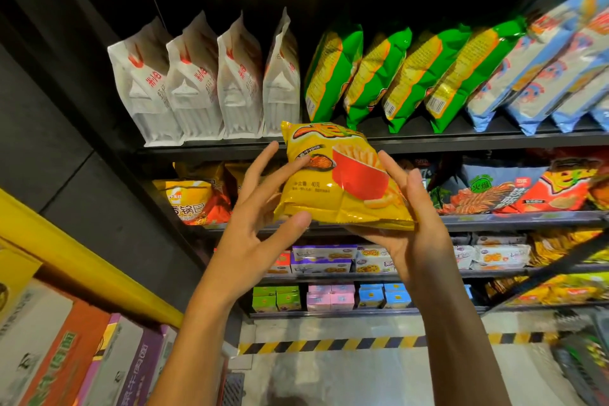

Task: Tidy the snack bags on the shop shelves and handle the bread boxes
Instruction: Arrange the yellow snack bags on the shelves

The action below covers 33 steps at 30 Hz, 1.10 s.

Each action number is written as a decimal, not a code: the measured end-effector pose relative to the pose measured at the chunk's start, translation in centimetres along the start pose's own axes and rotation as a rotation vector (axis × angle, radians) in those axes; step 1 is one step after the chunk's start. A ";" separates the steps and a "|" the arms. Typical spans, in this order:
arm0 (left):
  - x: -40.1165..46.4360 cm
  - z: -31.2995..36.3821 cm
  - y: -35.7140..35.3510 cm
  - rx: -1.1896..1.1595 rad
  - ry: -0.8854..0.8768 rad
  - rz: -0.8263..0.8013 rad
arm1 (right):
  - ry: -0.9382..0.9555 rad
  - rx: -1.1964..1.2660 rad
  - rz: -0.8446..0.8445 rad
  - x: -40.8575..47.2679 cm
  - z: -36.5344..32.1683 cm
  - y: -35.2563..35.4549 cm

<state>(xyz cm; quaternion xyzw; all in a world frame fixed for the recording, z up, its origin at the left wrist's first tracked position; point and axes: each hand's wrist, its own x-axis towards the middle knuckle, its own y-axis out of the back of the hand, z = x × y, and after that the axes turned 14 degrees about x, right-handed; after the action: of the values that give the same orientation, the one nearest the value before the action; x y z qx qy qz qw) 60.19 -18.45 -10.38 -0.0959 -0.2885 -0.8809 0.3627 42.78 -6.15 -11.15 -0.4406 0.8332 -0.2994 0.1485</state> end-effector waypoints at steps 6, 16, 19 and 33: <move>0.5 -0.1 -0.1 -0.029 0.043 0.111 | -0.002 -0.047 -0.101 -0.6 -0.8 -0.4; 0.8 0.6 0.0 -0.082 0.071 0.131 | 0.045 -0.131 -0.191 -0.5 -1.4 0.0; 1.2 0.6 0.1 -0.139 0.093 0.127 | 0.117 -0.182 -0.273 -0.6 -1.9 0.0; 11.4 6.8 5.9 -0.141 0.067 0.111 | 0.355 -0.497 -0.604 8.9 -11.2 -5.1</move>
<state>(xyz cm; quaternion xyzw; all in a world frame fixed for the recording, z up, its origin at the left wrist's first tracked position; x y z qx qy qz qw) 55.85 -24.55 2.09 -0.1074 -0.2077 -0.8803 0.4127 35.27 -11.56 0.88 -0.6286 0.7263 -0.1908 -0.2021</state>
